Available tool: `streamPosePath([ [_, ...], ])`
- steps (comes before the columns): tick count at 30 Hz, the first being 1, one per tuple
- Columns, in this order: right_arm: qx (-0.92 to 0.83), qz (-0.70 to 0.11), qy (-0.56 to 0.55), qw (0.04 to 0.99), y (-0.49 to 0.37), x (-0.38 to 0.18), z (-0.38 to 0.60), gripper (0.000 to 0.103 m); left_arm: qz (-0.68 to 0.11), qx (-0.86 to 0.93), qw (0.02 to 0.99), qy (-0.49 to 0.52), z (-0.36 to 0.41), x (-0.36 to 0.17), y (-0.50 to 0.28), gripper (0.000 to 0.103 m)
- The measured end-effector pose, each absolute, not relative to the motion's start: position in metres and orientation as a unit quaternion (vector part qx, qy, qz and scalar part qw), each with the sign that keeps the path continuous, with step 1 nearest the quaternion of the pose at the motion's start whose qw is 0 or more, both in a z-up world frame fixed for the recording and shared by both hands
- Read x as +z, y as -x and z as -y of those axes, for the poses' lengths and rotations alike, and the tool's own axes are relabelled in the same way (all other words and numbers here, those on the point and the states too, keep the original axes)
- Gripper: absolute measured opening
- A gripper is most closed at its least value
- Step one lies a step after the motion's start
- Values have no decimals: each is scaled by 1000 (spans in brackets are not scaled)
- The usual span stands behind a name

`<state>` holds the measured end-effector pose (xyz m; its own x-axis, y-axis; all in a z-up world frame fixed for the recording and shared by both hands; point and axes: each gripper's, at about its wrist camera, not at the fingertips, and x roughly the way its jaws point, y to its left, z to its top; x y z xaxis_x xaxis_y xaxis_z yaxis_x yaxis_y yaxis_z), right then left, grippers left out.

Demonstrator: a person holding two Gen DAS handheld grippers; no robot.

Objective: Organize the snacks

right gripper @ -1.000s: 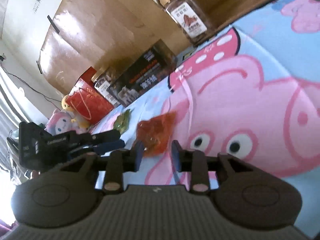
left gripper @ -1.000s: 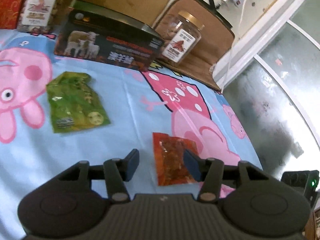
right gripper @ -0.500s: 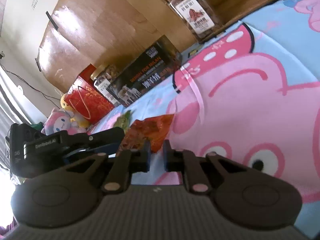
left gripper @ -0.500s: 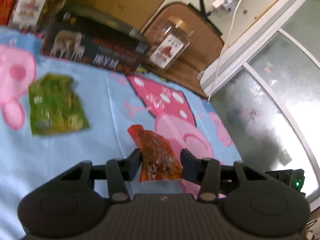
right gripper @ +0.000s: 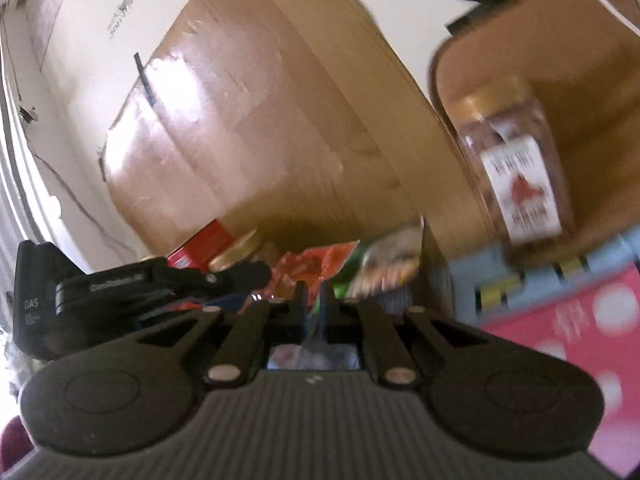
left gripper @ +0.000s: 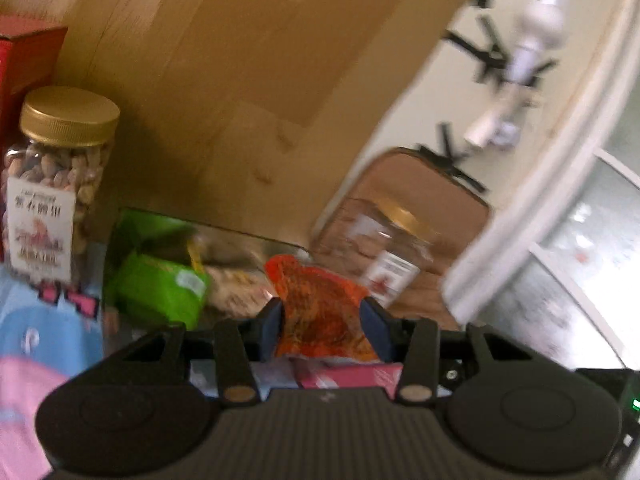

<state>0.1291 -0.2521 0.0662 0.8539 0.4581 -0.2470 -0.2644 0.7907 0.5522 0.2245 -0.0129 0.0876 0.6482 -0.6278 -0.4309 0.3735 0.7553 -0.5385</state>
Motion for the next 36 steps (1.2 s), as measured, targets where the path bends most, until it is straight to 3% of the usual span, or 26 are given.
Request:
streamPosePath([
  [6, 167, -196, -195, 947, -183, 48, 236, 16, -342, -246, 889, 181, 30, 60, -272, 43],
  [8, 156, -198, -185, 950, -185, 42, 233, 29, -341, -236, 895, 164, 31, 59, -272, 45],
  [11, 139, -174, -194, 955, -170, 43, 236, 35, -331, -248, 897, 157, 26, 62, -261, 53],
  [16, 146, -166, -250, 943, -134, 50, 246, 35, -311, -260, 893, 194, -7, 81, -223, 54],
  [21, 207, -256, -273, 904, -116, 27, 226, 35, -314, -244, 885, 242, -60, 64, -159, 54],
  [28, 214, -354, -258, 873, -158, -3, 184, 35, -373, -224, 858, 273, -75, 9, -116, 50],
  [31, 245, -382, -268, 850, -164, -13, 171, 33, -388, -221, 860, 247, -66, -3, -108, 37],
  [32, 257, -384, -271, 845, -161, -14, 167, 27, -381, -217, 867, 237, -64, -4, -104, 33],
  [36, 259, -386, -278, 841, -139, -6, 171, 23, -379, -219, 867, 238, -72, -8, -102, 26],
])
